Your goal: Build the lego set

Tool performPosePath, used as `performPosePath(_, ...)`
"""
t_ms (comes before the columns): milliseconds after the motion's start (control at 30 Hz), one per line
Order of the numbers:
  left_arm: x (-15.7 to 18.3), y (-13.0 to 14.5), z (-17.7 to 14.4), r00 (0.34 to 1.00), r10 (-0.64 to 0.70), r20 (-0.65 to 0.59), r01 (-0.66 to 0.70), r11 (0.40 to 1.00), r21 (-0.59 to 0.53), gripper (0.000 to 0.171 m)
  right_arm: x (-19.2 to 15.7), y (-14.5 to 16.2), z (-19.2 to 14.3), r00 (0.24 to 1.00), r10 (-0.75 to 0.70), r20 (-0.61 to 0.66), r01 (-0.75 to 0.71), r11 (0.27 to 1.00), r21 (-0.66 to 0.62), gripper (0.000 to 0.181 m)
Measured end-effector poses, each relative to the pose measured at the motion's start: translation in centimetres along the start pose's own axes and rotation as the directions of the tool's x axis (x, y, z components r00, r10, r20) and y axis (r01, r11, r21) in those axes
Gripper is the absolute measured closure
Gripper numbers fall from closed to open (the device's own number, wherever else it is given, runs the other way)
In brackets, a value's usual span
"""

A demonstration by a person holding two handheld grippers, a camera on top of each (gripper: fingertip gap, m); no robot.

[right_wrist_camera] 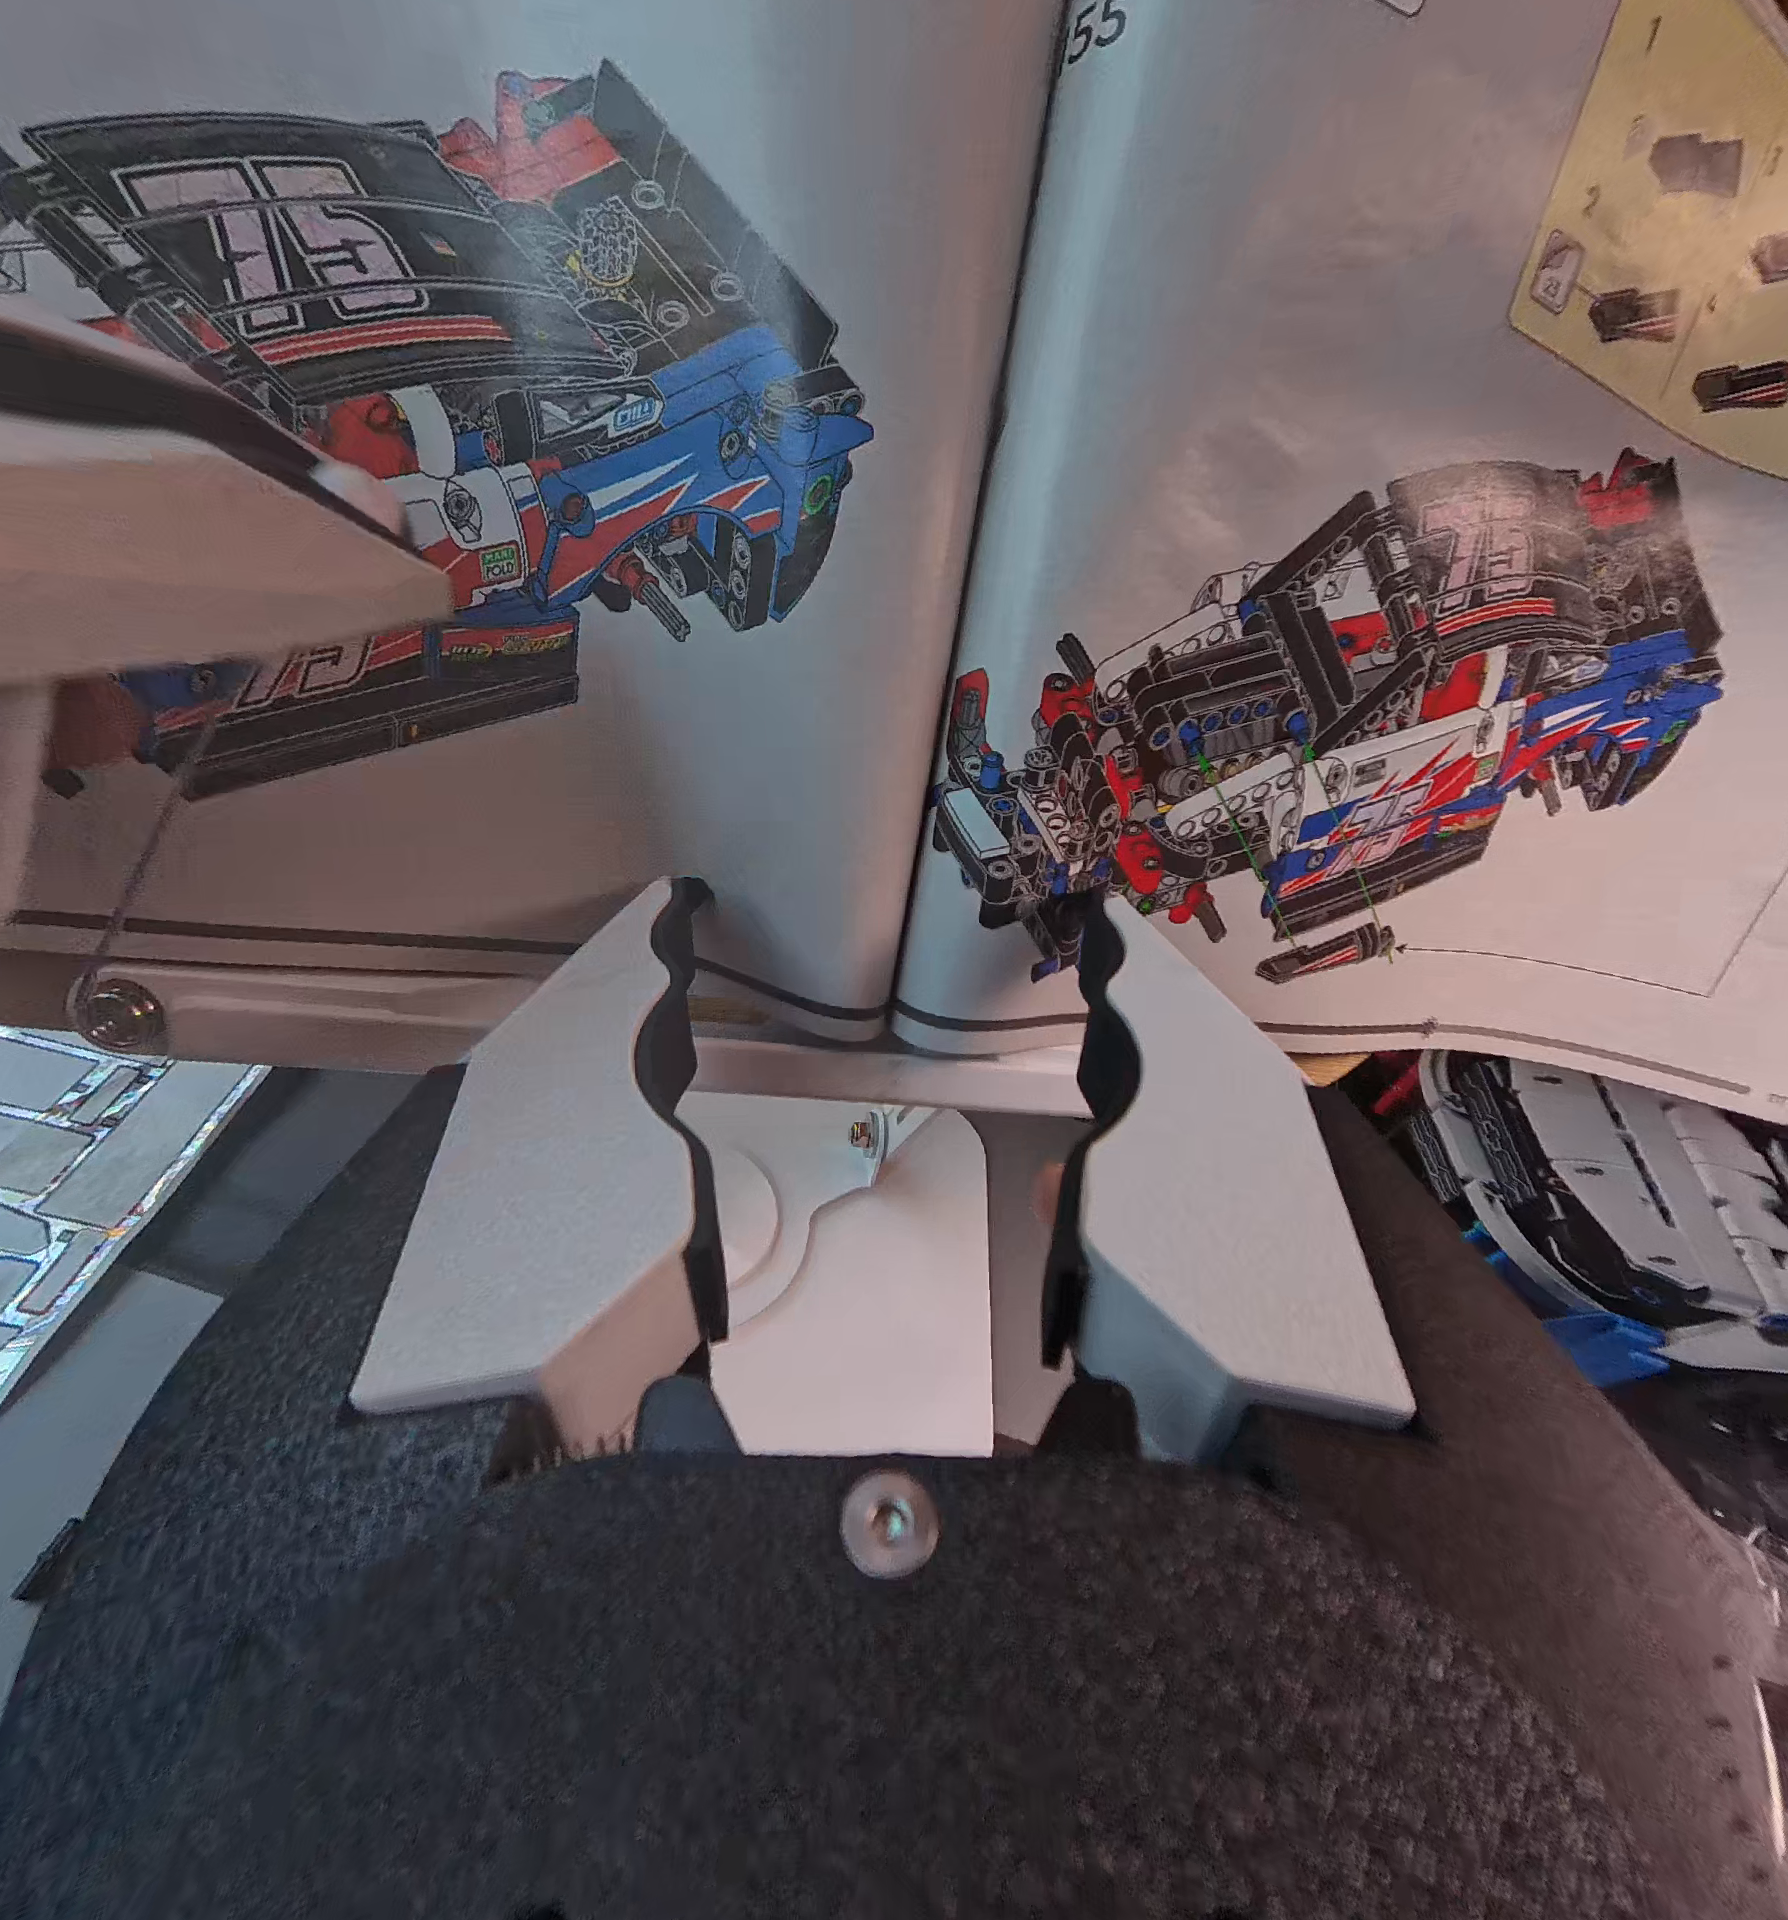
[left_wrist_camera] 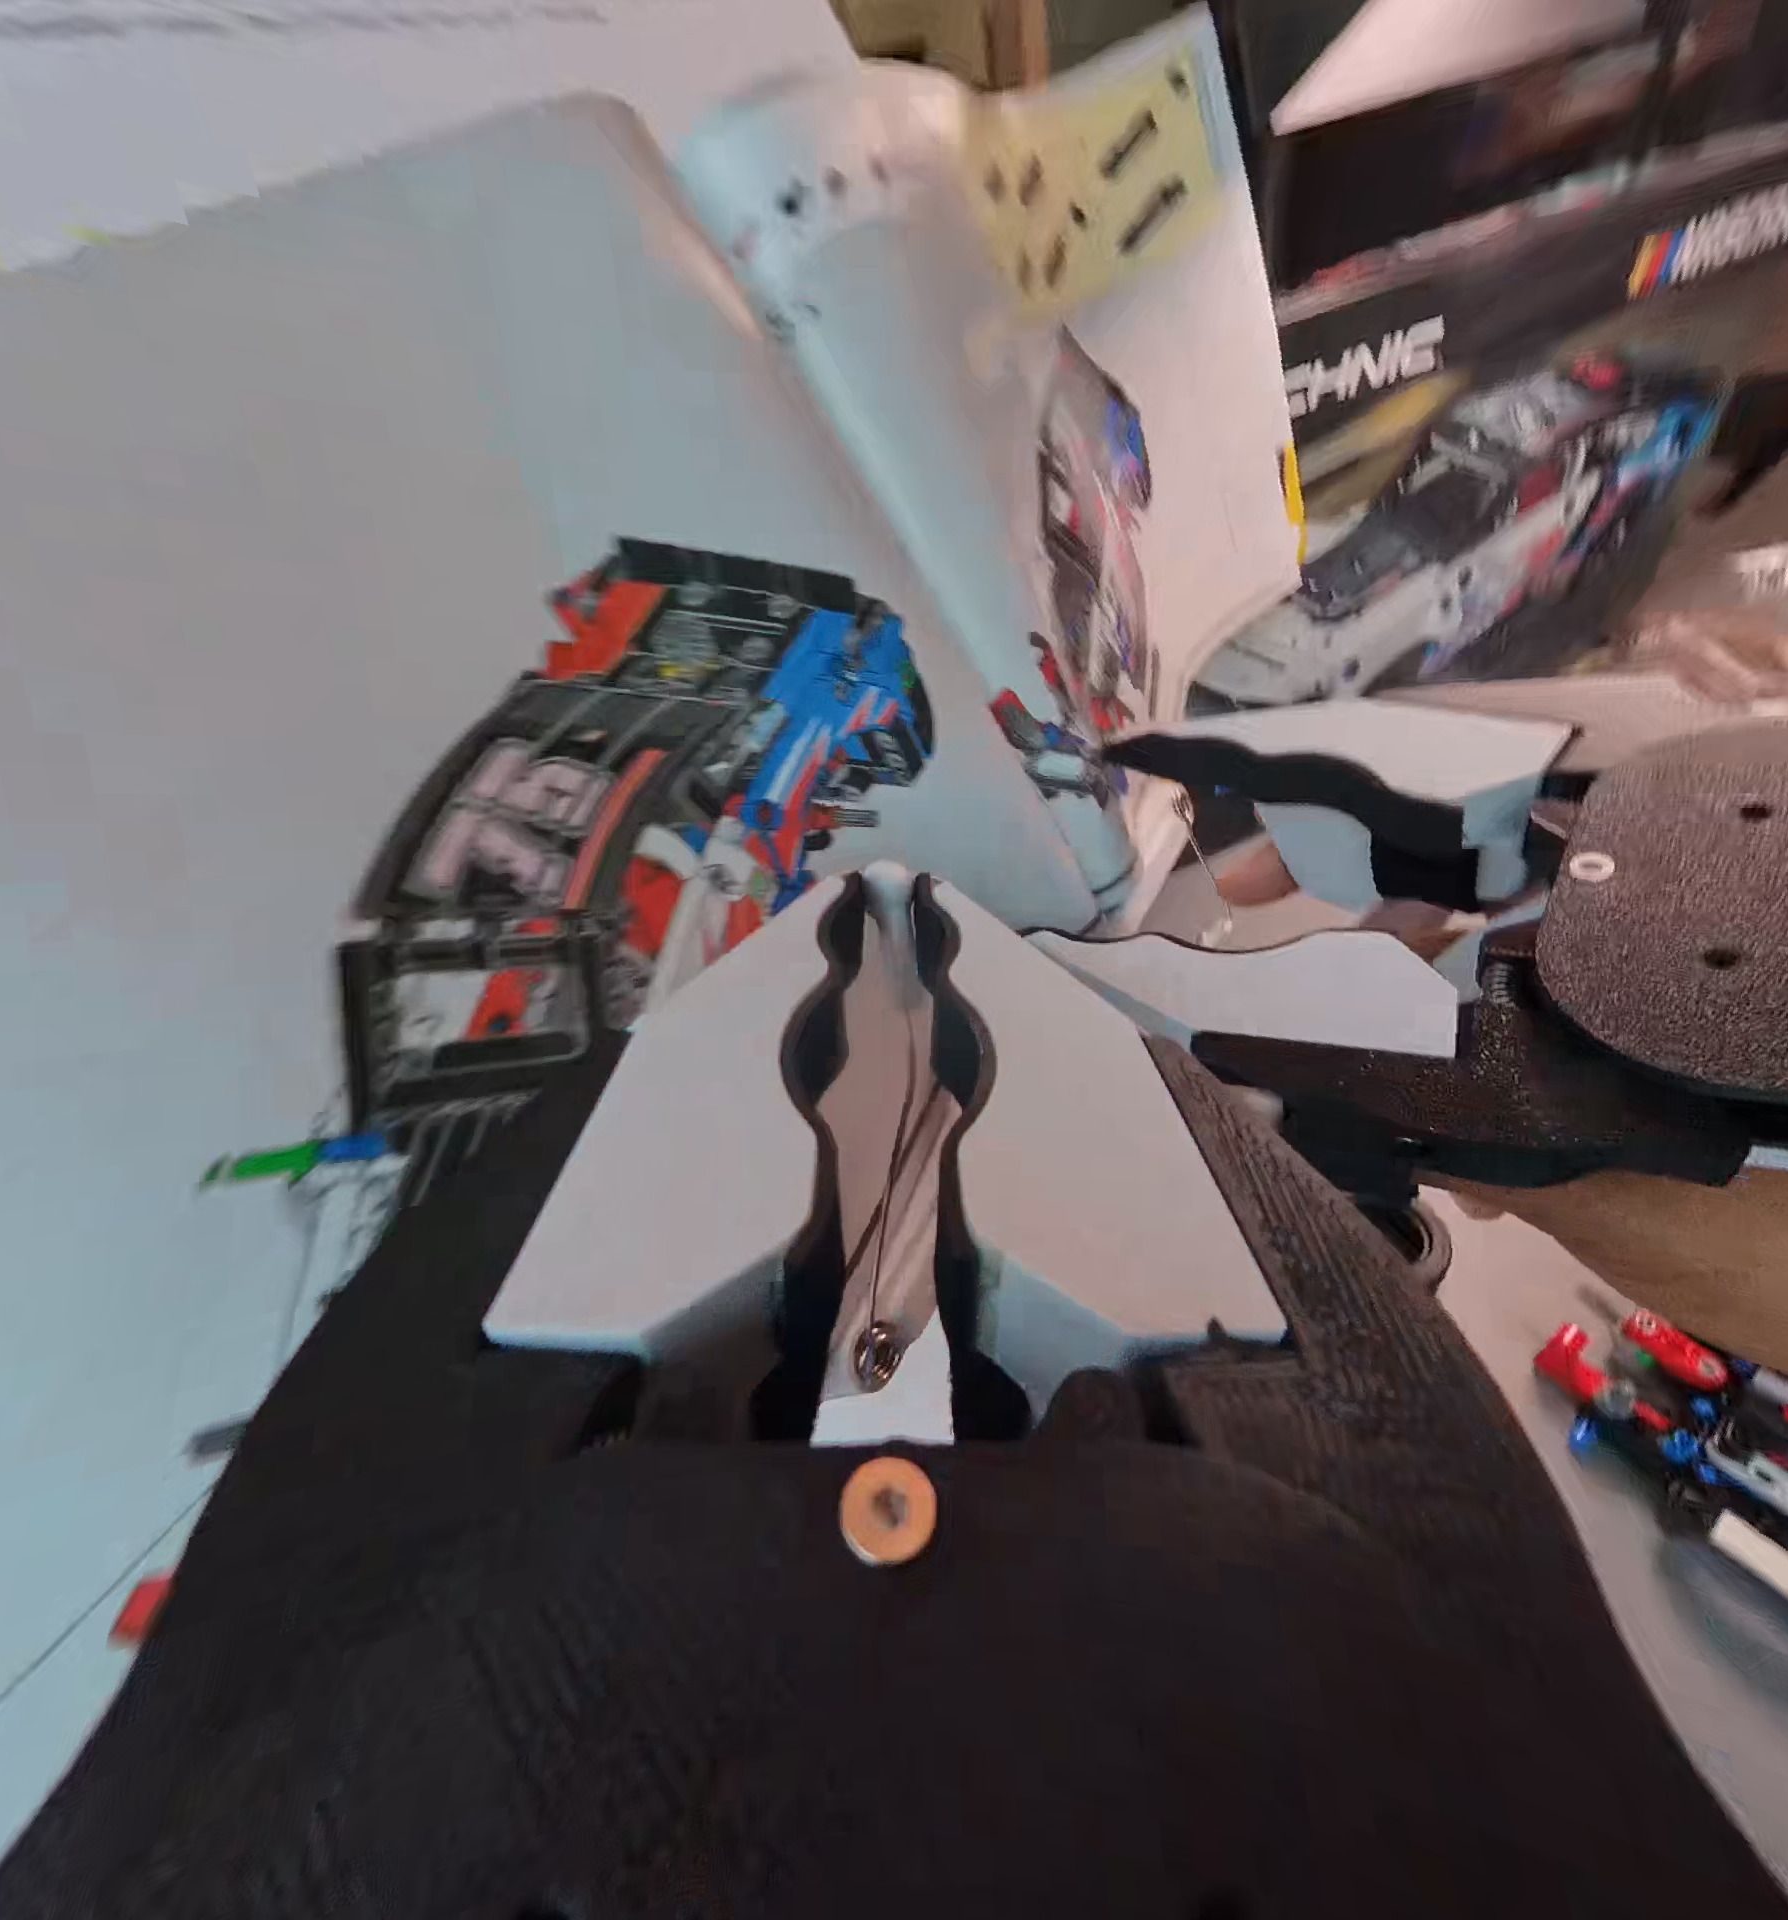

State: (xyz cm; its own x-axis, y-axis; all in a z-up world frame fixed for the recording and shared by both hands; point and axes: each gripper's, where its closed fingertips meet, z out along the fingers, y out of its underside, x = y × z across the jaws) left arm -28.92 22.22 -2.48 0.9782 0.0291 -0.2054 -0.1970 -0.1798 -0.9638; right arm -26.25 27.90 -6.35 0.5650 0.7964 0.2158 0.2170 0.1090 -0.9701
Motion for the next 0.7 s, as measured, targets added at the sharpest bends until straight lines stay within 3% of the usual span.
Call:
performPosePath(67, 1.9, 1.9, 2.1, 0.99, 0.13, -0.05, -0.136, 0.979, -0.153, 0.162, 0.0, 0.0, -0.1, 1.0, -0.002, 0.012, 0.002, 1.0, 0.005, 0.107)
performPosePath(133, 1.9, 3.0, 3.0, 0.981, 0.195, -0.016, -0.194, 0.958, -0.213, 0.163, 0.1, 0.3, -0.1, 0.999, -0.024, 0.029, 0.024, 1.0, -0.009, 0.107)
performPosePath(200, 2.3, 3.2, 2.9, 0.986, 0.161, -0.032, -0.164, 0.965, -0.204, 0.163, 0.2, 0.6, -0.1, 0.997, -0.039, 0.064, 0.04, 0.999, -0.005, 0.105)
performPosePath(300, 2.4, 3.0, 1.8, 0.989, 0.145, -0.019, -0.147, 0.979, -0.14, 0.149, 0.2, 0.8, -0.3, 0.992, -0.04, 0.116, 0.04, 0.999, -0.001, 0.104)
performPosePath(400, 1.5, 2.0, -0.1, 0.975, 0.198, 0.103, -0.197, 0.98, -0.027, 0.162, 0.1, 0.9, -0.5, 0.985, -0.066, 0.159, 0.065, 0.998, 0.013, 0.102)
performPosePath(467, 1.8, 3.4, 0.0, 0.969, 0.234, 0.086, -0.227, 0.97, -0.085, 0.166, 0.1, 0.9, -0.6, 0.981, -0.073, 0.178, 0.07, 0.997, 0.021, 0.103)
performPosePath(500, 1.6, 4.2, 0.4, 0.96, 0.263, 0.09, -0.25, 0.959, -0.136, 0.159, 0.1, 0.9, -0.6, 0.98, -0.072, 0.186, 0.07, 0.997, 0.019, 0.103)
performPosePath(600, 1.3, 5.0, 1.1, 0.897, 0.43, 0.101, -0.401, 0.889, -0.222, 0.171, 0.1, 0.9, -0.7, 0.977, -0.064, 0.203, 0.064, 0.998, 0.011, 0.103)
performPosePath(700, 1.3, 5.1, 1.1, 0.822, 0.566, 0.063, -0.534, 0.803, -0.264, 0.171, 0.2, 0.8, -1.0, 0.972, -0.058, 0.229, 0.056, 0.998, 0.013, 0.103)
